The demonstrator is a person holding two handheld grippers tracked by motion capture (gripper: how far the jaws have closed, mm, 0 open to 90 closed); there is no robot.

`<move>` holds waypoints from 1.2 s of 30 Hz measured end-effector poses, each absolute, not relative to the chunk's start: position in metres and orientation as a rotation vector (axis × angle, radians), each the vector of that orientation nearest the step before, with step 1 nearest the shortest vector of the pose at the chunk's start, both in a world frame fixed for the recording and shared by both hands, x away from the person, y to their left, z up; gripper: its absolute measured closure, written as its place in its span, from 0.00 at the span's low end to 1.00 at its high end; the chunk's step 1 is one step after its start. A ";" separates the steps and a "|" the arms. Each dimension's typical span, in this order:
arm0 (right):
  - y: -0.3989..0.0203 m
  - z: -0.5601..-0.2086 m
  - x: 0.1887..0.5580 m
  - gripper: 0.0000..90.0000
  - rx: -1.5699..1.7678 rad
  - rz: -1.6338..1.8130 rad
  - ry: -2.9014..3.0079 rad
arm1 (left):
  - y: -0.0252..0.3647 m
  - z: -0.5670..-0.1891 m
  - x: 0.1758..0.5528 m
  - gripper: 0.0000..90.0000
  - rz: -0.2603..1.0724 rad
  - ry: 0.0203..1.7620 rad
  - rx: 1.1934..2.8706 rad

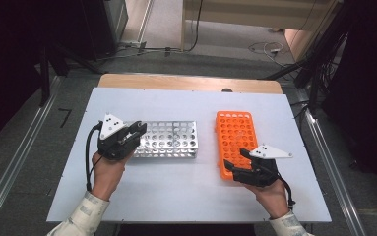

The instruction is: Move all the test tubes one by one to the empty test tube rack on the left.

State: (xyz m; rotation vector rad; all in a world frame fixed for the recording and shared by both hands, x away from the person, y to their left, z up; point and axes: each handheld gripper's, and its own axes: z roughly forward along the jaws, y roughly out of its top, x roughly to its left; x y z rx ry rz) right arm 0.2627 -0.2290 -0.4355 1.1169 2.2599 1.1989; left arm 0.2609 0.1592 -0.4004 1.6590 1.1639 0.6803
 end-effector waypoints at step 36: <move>-0.233 -0.439 0.266 0.30 1.140 1.176 2.249 | 0.142 -0.415 0.248 0.42 0.662 1.160 1.686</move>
